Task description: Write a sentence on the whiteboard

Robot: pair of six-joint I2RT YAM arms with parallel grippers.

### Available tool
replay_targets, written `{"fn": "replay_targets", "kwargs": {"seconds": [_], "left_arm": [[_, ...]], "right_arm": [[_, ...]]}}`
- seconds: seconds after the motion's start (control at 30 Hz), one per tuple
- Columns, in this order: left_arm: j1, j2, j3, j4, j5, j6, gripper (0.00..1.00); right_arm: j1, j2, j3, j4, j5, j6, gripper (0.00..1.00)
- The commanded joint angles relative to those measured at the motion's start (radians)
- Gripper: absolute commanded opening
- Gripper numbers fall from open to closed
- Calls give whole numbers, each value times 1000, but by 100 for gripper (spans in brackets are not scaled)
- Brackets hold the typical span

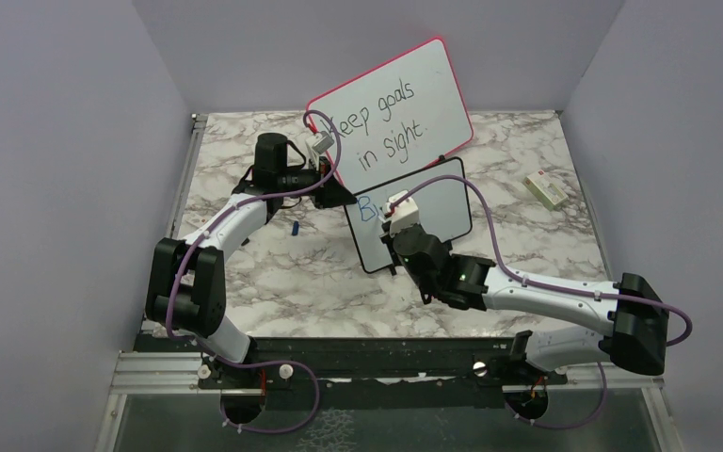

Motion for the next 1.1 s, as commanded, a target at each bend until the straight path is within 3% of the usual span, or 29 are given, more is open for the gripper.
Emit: {"fn": "replay_targets", "kwargs": {"seconds": [0.0, 1.07], "left_arm": [[-7, -5, -17, -34, 34, 6, 0], [-7, -6, -16, -34, 36, 4, 0]], "right_arm": [[-10, -13, -21, 63, 27, -21, 1], [-14, 27, -7, 163, 96, -84, 1]]}}
